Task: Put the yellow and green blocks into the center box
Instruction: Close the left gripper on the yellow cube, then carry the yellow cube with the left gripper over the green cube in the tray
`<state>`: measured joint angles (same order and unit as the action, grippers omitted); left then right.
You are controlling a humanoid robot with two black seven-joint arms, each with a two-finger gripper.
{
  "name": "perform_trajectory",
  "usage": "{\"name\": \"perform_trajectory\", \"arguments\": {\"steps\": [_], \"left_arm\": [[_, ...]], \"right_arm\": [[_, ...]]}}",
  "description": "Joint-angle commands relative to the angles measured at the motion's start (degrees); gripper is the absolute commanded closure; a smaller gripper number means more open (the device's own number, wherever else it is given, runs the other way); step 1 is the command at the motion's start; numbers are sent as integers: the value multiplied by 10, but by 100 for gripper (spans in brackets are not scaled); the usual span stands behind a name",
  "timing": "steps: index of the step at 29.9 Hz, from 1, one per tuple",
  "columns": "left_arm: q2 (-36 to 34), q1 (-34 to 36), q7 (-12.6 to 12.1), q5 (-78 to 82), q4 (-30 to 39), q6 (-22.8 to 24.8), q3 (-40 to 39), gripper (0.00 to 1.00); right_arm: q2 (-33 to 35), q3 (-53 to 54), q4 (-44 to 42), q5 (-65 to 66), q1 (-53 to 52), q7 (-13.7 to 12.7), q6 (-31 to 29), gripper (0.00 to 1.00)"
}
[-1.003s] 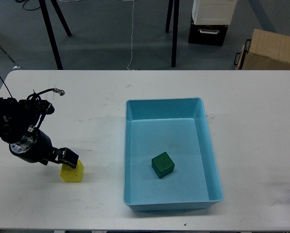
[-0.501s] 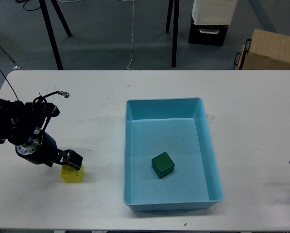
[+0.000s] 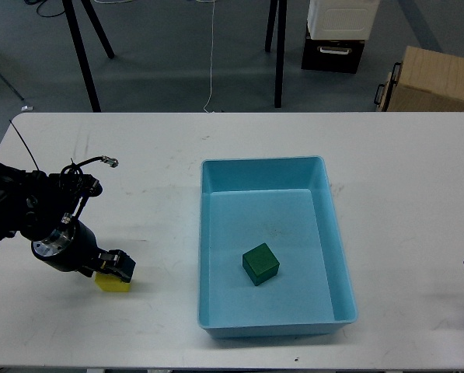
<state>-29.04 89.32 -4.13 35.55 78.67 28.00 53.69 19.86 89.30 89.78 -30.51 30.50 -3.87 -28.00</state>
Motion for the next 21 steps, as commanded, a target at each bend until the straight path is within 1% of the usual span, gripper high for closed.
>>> {"name": "perform_trajectory", "arguments": {"steps": [1,2,4,7,10,13,15,18,21], "left_arm": [[-1,7,-3,8,10,0,0,90],[-2,9,-3,9,11,0,0,95],[-4,15,-4,17,11,0,-4,100],[-8,50,-2,25,16,0,-24,100],[-14,128,4,25,52,0,-33,100],[-6,203,7,16,71,0,-42,100],[6,239,12,7,80,0,-67,100],[38,266,15,-17,90,0,-100,100],[99,289,17,-26,90,0,-105,100]], "right_arm": [[0,0,0,5,0,0,0,17],[0,0,0,6,0,0,0,17],[0,-1,0,7,0,0,0,17],[0,-2,0,7,1,0,0,17],[0,-3,0,7,2,-1,0,17],[0,-4,-1,11,2,-1,0,17],[-1,-4,-6,17,2,0,0,17],[-1,-4,-7,18,2,0,0,17],[0,-4,-11,18,2,0,0,17]]}}
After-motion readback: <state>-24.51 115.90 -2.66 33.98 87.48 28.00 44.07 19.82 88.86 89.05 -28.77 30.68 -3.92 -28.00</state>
